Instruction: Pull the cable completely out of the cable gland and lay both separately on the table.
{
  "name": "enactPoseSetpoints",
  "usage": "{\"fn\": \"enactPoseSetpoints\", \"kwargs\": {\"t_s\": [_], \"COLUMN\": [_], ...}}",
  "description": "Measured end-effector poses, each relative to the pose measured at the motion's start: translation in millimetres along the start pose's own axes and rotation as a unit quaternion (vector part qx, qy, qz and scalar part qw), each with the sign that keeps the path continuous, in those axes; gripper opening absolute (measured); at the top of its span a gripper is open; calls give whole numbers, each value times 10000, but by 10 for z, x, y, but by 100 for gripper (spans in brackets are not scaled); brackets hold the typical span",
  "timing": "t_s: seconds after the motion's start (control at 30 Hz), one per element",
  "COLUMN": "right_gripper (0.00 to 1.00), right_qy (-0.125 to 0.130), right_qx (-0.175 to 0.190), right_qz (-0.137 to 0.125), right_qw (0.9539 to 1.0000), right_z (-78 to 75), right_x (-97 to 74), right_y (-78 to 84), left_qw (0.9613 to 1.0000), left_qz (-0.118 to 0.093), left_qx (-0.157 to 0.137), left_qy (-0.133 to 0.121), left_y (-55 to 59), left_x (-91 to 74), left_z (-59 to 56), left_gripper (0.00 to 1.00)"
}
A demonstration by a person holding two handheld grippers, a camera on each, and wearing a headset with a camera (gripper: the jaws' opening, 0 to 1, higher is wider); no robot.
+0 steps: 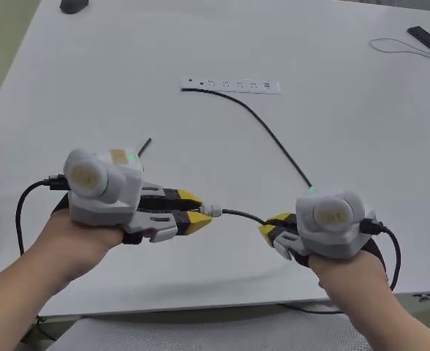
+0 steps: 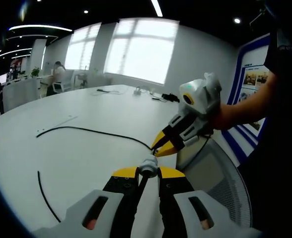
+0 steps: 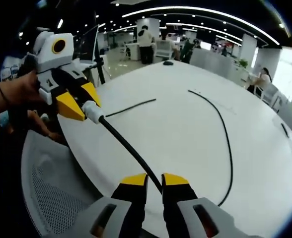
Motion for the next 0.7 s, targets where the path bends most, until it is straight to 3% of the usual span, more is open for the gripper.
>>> {"fn": "enactPoseSetpoints", "kwargs": {"t_s": [0.23, 0.33, 0.43, 0.7], "right_gripper": [14, 14, 14, 10], "right_qy": [-70, -66, -106, -180], "right_qx": [-835, -1265, -1777, -2086], "right_qz": [-158, -273, -363, -405], "right_qw": [9964, 9916, 9834, 9770], "right_z": [255, 330, 430, 513], "right_x": [-60, -79, -87, -54], "right_y": [-235, -346, -461, -545], "left_qw": [10000, 9999, 9999, 9998], "left_qz": [9, 13, 39, 43], "left_qx": [31, 45, 50, 58], "left_qy": [85, 104, 135, 201], "left_y": [3, 8, 26, 27], "left_x": [-1, -1, 7, 37], "left_z": [11, 18, 19, -14], "left_gripper": [15, 15, 15, 15]}}
Point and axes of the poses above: the centre of the closed fingertips' face, and the gripper's own axes: x roughly forward along the fingers, z roughly to its left, y roughly out of its underside, the point moved 5 cm from there along -x, roughly backward along the fingers, and after that the axes turned 2 degrees about z, right-handed, at the moved point
